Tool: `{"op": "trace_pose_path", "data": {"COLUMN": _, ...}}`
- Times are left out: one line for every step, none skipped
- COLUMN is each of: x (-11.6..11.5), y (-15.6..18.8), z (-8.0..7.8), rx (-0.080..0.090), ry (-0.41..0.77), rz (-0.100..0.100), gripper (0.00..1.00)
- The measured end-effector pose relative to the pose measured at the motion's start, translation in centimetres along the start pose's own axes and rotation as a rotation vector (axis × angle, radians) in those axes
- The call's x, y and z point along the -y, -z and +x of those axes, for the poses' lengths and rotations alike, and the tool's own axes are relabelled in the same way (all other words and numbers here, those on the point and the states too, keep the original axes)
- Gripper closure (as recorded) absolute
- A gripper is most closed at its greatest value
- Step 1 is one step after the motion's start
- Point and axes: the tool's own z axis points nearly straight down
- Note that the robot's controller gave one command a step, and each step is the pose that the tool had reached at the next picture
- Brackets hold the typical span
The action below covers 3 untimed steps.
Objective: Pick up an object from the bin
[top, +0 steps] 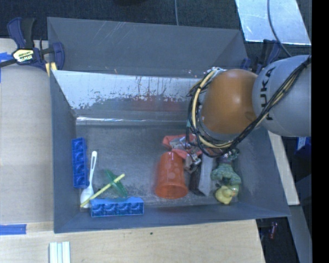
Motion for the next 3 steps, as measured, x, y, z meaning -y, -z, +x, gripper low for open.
{"op": "trace_pose_path", "data": {"x": 0.4, "y": 6.2, "z": 0.0, "rx": -0.003, "ry": 0.044, "rz": -0.002, "gripper": 1.0}}
{"op": "trace_pose_path", "data": {"x": 1.8, "y": 12.2, "z": -2.0, "rx": -0.001, "ry": 0.072, "rz": -0.001, "gripper": 1.0}}
{"op": "trace_pose_path", "data": {"x": 1.0, "y": 17.0, "z": -1.6, "rx": -0.007, "ry": 0.073, "rz": -0.006, "gripper": 1.0}}
